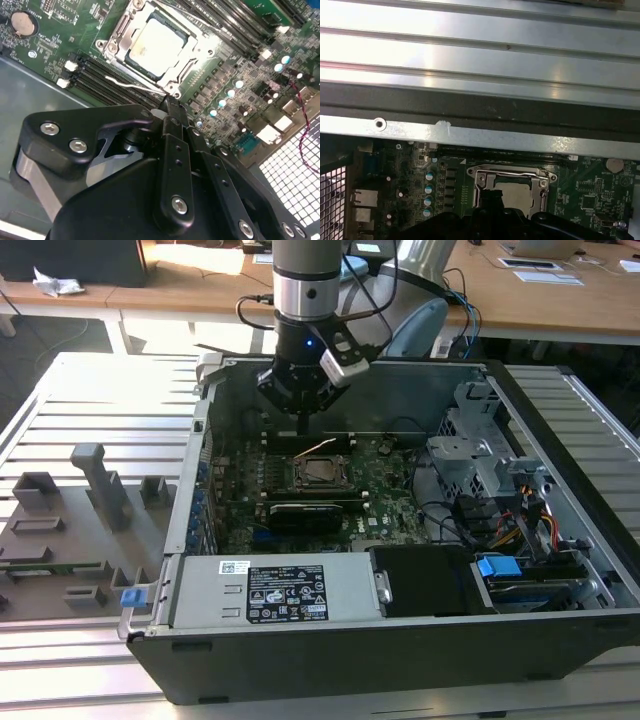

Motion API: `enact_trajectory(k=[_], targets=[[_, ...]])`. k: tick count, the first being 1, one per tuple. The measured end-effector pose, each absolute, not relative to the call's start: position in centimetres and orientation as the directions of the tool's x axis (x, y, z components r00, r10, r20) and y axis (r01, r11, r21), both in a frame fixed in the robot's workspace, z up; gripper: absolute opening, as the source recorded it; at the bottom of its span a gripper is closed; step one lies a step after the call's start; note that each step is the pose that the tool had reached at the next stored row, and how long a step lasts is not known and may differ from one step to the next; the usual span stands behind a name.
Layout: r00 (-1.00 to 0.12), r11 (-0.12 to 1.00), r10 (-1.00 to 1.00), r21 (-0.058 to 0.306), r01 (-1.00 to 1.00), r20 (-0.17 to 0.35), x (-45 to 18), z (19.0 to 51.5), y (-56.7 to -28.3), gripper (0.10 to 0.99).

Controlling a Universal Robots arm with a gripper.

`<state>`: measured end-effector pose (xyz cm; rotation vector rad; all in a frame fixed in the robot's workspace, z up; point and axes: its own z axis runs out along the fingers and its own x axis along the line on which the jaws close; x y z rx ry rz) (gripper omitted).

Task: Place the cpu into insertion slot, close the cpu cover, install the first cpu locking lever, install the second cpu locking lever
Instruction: 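Install the first cpu locking lever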

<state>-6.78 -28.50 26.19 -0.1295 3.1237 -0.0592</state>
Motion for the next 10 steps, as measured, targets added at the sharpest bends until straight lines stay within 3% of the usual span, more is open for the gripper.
enact_trajectory(k=[8,10], targets=[[-0.996,0.991,-0.08,0.109,-0.082,-0.025,-6.78,26.2,-28.77,0.106],[-0.996,0.98,-0.078,0.182,-0.082,-0.031,-6.78,26.2,-28.85,0.106]])
